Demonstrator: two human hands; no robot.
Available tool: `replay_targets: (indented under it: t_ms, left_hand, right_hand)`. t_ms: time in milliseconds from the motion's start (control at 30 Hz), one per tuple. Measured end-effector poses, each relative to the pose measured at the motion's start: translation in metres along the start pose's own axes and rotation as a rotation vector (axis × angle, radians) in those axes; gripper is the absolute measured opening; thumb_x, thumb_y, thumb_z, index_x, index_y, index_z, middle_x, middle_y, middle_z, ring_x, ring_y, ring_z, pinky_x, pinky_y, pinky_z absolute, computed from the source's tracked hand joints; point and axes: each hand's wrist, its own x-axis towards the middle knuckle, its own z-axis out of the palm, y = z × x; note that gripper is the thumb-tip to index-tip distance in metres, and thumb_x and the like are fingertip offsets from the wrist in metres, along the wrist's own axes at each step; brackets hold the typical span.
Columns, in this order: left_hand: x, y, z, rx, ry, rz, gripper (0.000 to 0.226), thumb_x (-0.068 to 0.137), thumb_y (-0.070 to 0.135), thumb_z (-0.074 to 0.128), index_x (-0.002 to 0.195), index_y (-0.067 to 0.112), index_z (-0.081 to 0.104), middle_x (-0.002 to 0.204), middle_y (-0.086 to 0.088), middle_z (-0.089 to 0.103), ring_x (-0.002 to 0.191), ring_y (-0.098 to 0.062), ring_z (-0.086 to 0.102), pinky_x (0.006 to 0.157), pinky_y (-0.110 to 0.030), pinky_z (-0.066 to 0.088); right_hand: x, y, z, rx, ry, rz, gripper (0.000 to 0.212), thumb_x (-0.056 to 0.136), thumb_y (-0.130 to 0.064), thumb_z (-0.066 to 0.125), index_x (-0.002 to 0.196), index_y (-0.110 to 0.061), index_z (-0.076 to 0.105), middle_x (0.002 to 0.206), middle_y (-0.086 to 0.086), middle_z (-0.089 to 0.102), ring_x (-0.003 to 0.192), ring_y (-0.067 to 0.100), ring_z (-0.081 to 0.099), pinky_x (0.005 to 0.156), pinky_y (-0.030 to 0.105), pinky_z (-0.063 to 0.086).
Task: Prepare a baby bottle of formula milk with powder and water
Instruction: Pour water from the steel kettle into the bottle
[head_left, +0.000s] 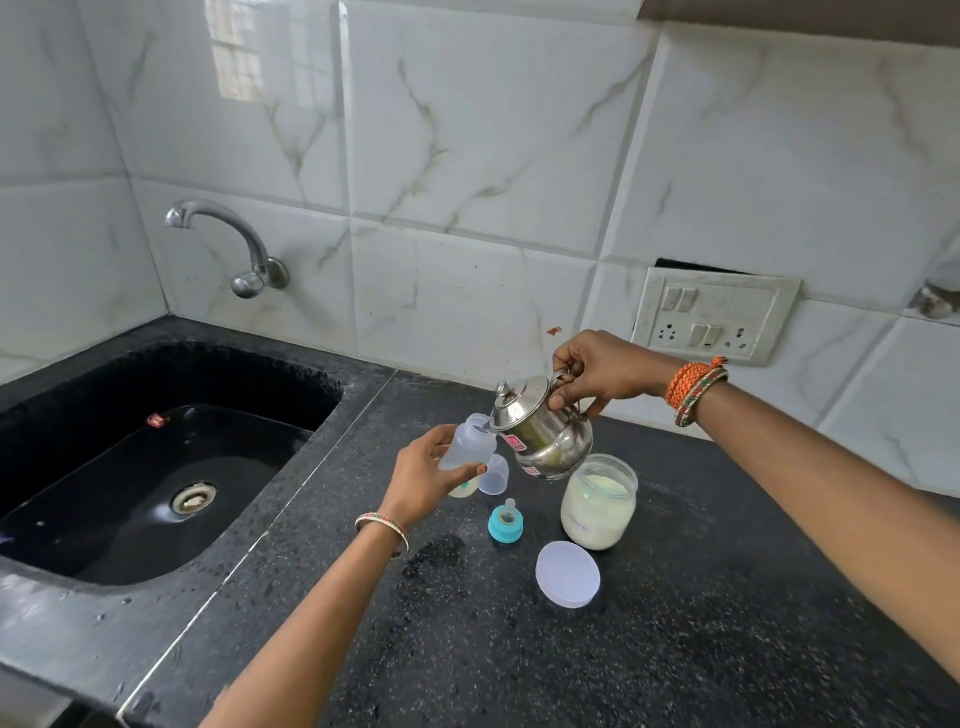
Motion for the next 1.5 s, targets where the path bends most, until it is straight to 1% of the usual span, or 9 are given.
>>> replay_targets:
  t_ms: [100,167,500,633,767,900,1033,1200,1500]
  left_hand:
    - [-0.001,0.000,0.000,-0.006,-0.015,-0.005,0.058,0.071,0.030,0.081,0.122,0.016,0.057,0.120,-0.003,0.064,0.107,-0.018,0.060,0.092,-0.029,0.049]
    - [-0.002,-0.001,0.000,-0.009,-0.029,-0.005,0.058,0.071,0.030,0.081,0.121,0.017,0.057,0.119,-0.003,0.064,0.106,-0.018,0.060,0.091,-0.027,0.049]
    - [-0.005,-0.004,0.001,-0.037,-0.034,0.010,0.057,0.070,0.030,0.081,0.120,0.019,0.057,0.120,-0.002,0.064,0.108,-0.018,0.060,0.091,-0.030,0.051]
    - [-0.006,-0.004,-0.001,-0.035,-0.022,0.016,0.058,0.070,0.030,0.081,0.121,0.019,0.056,0.120,-0.001,0.064,0.108,-0.017,0.059,0.091,-0.027,0.050]
    - [-0.006,-0.005,-0.002,-0.022,-0.004,0.016,0.059,0.070,0.029,0.081,0.122,0.016,0.057,0.120,-0.002,0.064,0.108,-0.018,0.059,0.093,-0.029,0.050]
    - [-0.007,-0.008,-0.002,-0.007,0.006,0.012,0.059,0.070,0.030,0.081,0.122,0.017,0.058,0.120,-0.001,0.064,0.108,-0.017,0.059,0.092,-0.027,0.048]
    - [-0.008,-0.011,0.000,-0.003,0.007,0.012,0.056,0.070,0.029,0.081,0.120,0.019,0.057,0.120,0.000,0.063,0.107,-0.016,0.058,0.088,-0.022,0.045]
    - [-0.007,-0.013,0.001,-0.004,0.001,0.010,0.056,0.070,0.031,0.081,0.120,0.021,0.057,0.120,0.001,0.063,0.107,-0.014,0.058,0.084,-0.017,0.043]
    - [-0.005,-0.018,0.001,-0.007,0.000,0.005,0.056,0.070,0.032,0.081,0.119,0.022,0.057,0.119,0.002,0.063,0.107,-0.014,0.057,0.085,-0.019,0.044]
  right_hand:
    - [0.000,-0.002,0.001,-0.025,-0.002,-0.003,0.025,0.073,-0.017,0.080,0.072,-0.009,0.057,0.086,0.026,0.064,0.086,0.037,0.067,0.066,0.052,0.059]
    - [0.001,-0.003,0.001,-0.028,-0.011,0.001,0.025,0.073,-0.018,0.080,0.074,-0.008,0.057,0.090,0.028,0.065,0.085,0.036,0.068,0.065,0.051,0.060]
    - [0.005,-0.005,-0.003,-0.051,-0.019,0.017,0.024,0.076,-0.018,0.078,0.081,-0.005,0.059,0.091,0.025,0.068,0.086,0.031,0.070,0.061,0.042,0.061]
    - [0.006,-0.006,-0.003,-0.045,-0.019,0.024,0.025,0.076,-0.018,0.078,0.083,-0.002,0.060,0.091,0.025,0.068,0.086,0.030,0.070,0.060,0.039,0.061]
    - [0.007,-0.009,-0.003,-0.045,-0.022,0.030,0.024,0.076,-0.018,0.079,0.078,-0.007,0.057,0.088,0.022,0.068,0.083,0.027,0.069,0.055,0.035,0.061]
    - [0.006,-0.010,-0.005,-0.050,-0.016,0.035,0.024,0.076,-0.019,0.078,0.078,-0.007,0.058,0.081,0.014,0.066,0.082,0.026,0.069,0.053,0.033,0.060]
    - [0.005,-0.012,-0.007,-0.049,-0.003,0.039,0.024,0.077,-0.021,0.078,0.077,-0.008,0.057,0.077,0.010,0.066,0.082,0.026,0.070,0.056,0.035,0.061]
    - [0.005,-0.015,-0.009,-0.060,-0.005,0.041,0.023,0.077,-0.021,0.077,0.075,-0.010,0.057,0.080,0.013,0.067,0.083,0.027,0.071,0.059,0.036,0.061]
    - [0.004,-0.015,-0.012,-0.081,-0.002,0.044,0.023,0.076,-0.022,0.077,0.075,-0.011,0.057,0.088,0.018,0.069,0.083,0.027,0.071,0.059,0.038,0.061]
